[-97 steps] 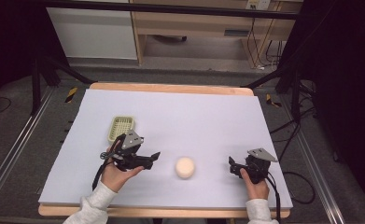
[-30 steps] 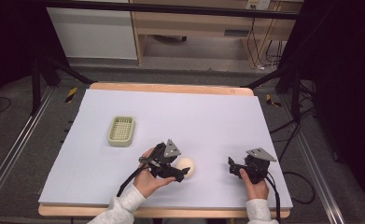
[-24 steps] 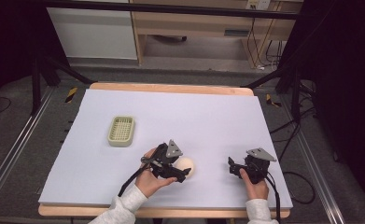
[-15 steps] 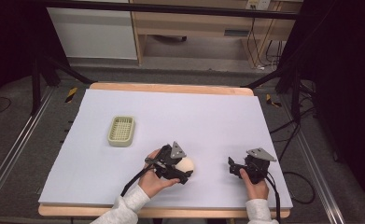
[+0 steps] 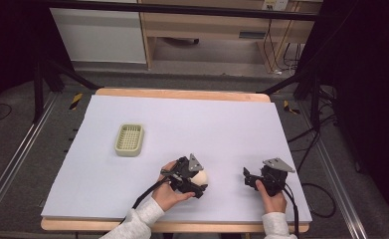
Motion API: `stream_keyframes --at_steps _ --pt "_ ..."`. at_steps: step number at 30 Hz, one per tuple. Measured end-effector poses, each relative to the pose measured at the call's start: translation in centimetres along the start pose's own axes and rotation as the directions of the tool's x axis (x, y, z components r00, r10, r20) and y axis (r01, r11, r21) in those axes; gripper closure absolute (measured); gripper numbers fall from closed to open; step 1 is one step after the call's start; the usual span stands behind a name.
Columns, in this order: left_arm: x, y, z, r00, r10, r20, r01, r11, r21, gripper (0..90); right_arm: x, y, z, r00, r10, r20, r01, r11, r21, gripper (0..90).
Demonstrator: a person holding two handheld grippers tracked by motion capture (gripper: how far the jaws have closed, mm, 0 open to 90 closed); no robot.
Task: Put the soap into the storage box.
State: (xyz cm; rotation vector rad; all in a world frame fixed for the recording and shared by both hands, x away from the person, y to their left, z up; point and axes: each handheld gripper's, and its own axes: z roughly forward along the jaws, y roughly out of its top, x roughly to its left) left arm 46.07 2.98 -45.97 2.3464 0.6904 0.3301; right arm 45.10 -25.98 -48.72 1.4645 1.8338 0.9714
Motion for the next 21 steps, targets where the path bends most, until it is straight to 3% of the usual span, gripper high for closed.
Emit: stream_keyframes --at_steps 21 --pt "0.36 0.04 0.71 0.9999 0.011 0.013 -0.011 0.9991 0.041 21.5 -0.03 0.01 0.01 1.0000 0.000 -0.004 0.000 1.000 0.001 4.2"
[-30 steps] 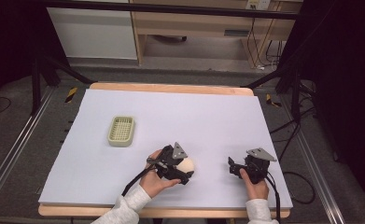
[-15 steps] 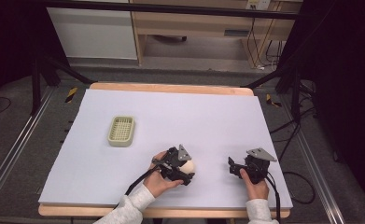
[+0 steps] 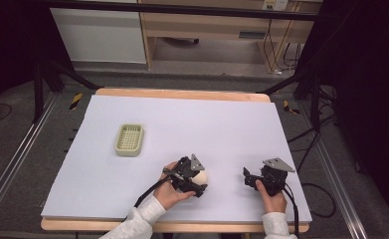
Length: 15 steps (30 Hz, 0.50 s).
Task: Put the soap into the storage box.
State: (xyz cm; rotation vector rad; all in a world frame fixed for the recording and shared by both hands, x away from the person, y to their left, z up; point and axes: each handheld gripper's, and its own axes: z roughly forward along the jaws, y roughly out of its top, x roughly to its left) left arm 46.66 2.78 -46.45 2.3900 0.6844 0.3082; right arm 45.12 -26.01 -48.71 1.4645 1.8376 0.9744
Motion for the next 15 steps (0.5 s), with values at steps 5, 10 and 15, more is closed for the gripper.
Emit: stream_keyframes --at_steps 5,10,15 --pt "0.02 0.02 0.25 1.0000 0.001 0.003 -0.001 0.9999 0.012 21.5 0.01 0.00 0.00 1.0000 0.002 0.000 -0.002 1.000 0.000 4.1" --pt "0.02 0.08 0.26 1.0000 0.000 0.003 0.000 0.9999 0.013 21.9 -0.04 0.00 0.02 1.0000 -0.001 0.000 0.001 1.000 0.000 4.2" --pt "0.03 0.14 0.25 1.0000 -0.003 0.001 0.003 0.9999 0.016 22.2 -0.04 0.00 0.02 1.0000 0.001 -0.001 -0.001 1.000 0.001 4.2"
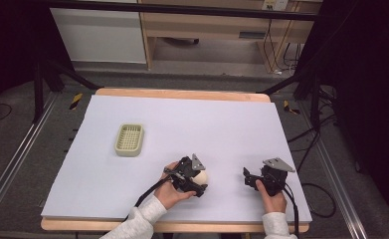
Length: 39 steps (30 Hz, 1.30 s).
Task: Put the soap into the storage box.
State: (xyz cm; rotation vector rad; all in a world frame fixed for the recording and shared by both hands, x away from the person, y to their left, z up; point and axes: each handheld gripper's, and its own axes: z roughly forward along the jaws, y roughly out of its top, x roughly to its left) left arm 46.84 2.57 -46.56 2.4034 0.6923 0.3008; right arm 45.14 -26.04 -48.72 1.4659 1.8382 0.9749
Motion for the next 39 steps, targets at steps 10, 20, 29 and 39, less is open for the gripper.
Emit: stream_keyframes --at_steps 10,20,29,39 --pt "0.2 0.3 -0.8 0.9999 0.005 0.015 -0.005 1.0000 0.003 22.3 0.0 0.0 0.0 1.0000 0.002 -0.002 -0.002 1.000 0.001 4.1" --pt "0.9 0.2 -2.9 1.0000 -0.008 0.004 0.009 0.9993 -0.037 22.3 0.0 0.0 0.0 1.0000 0.002 -0.002 -0.002 1.000 0.002 4.2" --pt "2.0 -0.4 -4.3 0.9996 -0.028 -0.010 0.027 0.9986 -0.046 22.3 0.0 0.0 0.0 1.0000 0.003 -0.003 -0.003 1.000 0.002 4.2" --pt "3.0 -1.2 -5.8 0.9985 -0.046 -0.028 0.044 0.9971 -0.062 22.3 -0.1 0.0 0.0 1.0000 0.004 -0.005 -0.004 1.000 0.002 4.2"
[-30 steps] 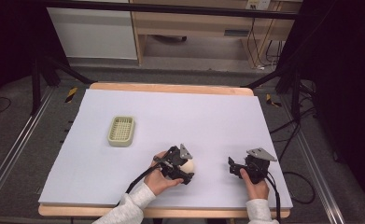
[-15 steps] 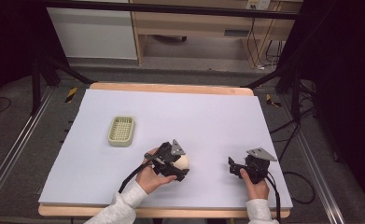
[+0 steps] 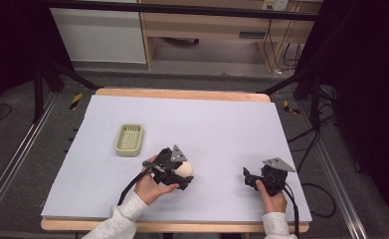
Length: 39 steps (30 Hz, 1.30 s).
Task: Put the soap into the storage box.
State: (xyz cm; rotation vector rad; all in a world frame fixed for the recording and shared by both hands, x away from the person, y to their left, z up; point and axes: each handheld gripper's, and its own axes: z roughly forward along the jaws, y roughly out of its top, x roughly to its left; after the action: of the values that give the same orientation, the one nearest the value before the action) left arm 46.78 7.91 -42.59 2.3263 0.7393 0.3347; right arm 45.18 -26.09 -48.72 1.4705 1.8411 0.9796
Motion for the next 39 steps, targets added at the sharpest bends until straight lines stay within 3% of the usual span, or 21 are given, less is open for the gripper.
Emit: stream_keyframes --at_steps 18,28,39 --pt "3.2 -1.5 -3.2 0.9969 -0.057 -0.054 0.055 0.9980 -0.032 22.3 0.0 0.0 0.0 1.0000 0.002 -0.003 -0.002 1.000 0.001 4.2" --pt "5.1 -1.9 -4.5 0.9908 -0.108 -0.081 0.103 0.9925 -0.065 22.3 0.0 0.0 0.0 1.0000 0.004 -0.003 -0.004 1.000 0.003 4.2" --pt "6.9 -2.5 -5.1 0.9837 -0.146 -0.105 0.139 0.9878 -0.070 22.3 0.0 0.0 0.0 1.0000 0.004 -0.003 -0.004 1.000 0.003 4.2"
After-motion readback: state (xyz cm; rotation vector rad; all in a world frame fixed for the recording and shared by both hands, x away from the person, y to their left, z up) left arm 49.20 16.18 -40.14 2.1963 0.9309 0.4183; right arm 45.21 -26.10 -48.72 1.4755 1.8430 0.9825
